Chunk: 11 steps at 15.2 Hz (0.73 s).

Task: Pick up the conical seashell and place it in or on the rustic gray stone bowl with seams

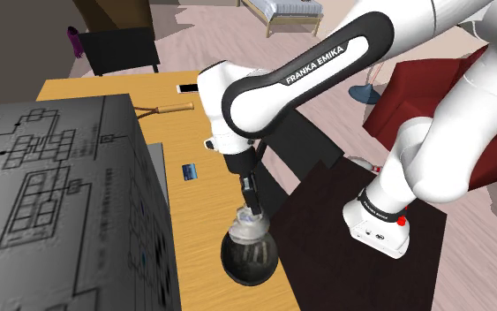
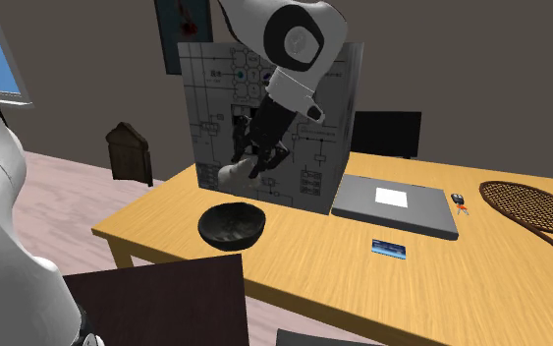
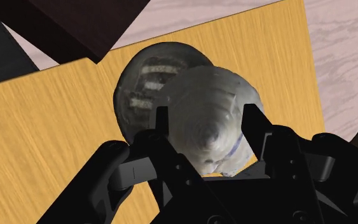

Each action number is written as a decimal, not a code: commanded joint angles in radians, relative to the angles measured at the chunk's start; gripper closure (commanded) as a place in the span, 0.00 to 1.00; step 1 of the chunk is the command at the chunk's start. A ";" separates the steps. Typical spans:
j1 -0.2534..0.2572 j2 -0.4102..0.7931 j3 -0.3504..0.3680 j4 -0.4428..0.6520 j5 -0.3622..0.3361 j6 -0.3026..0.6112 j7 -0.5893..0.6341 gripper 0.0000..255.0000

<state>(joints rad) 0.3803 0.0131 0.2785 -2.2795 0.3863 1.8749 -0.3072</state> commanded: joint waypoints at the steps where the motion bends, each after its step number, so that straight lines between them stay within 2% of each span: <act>1: 0.022 -0.055 0.022 -0.053 0.034 0.009 0.022 1.00; 2: 0.029 -0.075 0.029 -0.070 0.046 0.011 0.029 1.00; 11: 0.035 0.013 0.036 -0.109 0.047 0.134 0.002 1.00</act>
<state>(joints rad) 0.4149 0.0167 0.3141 -2.3818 0.4325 1.9921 -0.3007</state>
